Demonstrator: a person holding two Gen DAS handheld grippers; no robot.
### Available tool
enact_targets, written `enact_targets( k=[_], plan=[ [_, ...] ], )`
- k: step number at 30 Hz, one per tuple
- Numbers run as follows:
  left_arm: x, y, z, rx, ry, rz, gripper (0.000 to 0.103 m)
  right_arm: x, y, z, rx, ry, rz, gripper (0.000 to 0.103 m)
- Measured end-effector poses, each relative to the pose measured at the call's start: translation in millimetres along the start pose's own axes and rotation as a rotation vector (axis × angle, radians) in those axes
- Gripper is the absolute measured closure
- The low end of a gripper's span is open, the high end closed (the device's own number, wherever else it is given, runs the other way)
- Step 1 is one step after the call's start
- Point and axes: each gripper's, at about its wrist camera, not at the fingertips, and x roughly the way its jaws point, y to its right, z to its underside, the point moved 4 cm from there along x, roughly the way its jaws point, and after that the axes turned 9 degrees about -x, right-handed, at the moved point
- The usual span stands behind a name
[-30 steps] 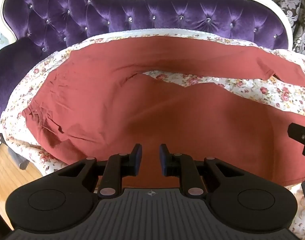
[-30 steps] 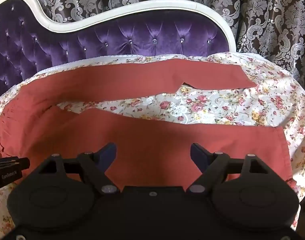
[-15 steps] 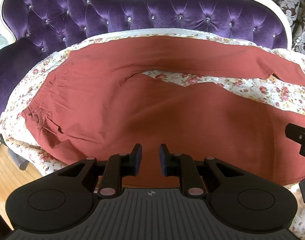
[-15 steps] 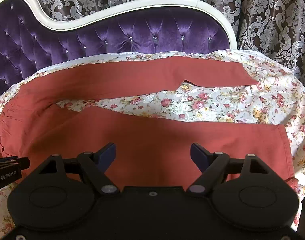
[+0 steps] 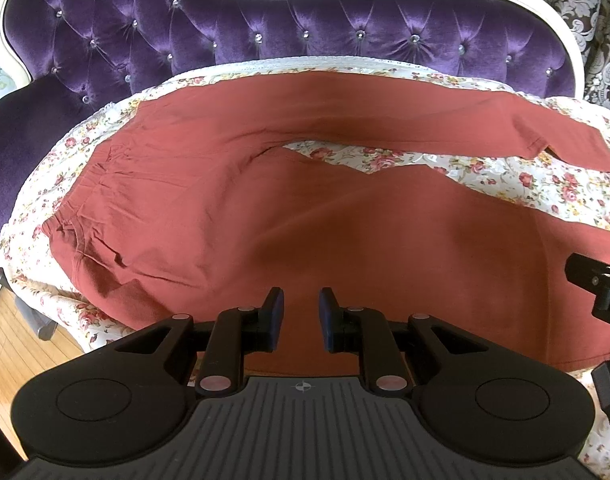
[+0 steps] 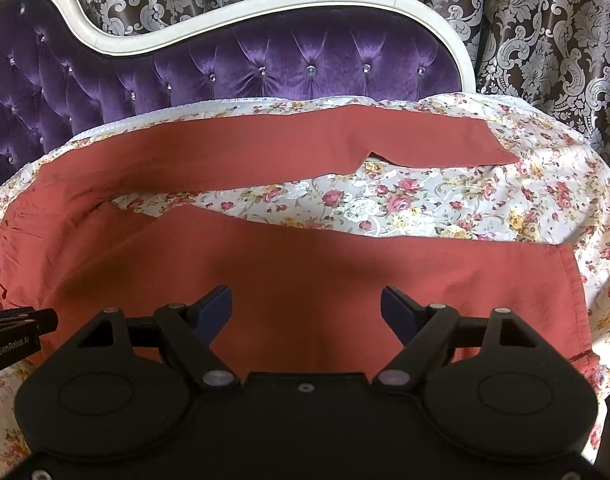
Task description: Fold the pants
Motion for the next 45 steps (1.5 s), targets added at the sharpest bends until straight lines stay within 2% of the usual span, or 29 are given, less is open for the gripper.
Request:
enact_targets(
  k=[45],
  plan=[
    [9.2, -3.0, 1.9, -0.013, -0.04, -0.004, 0.084, 6.4, -7.9, 4.7, -0.017, -0.036, -0.012, 0.02]
  ],
)
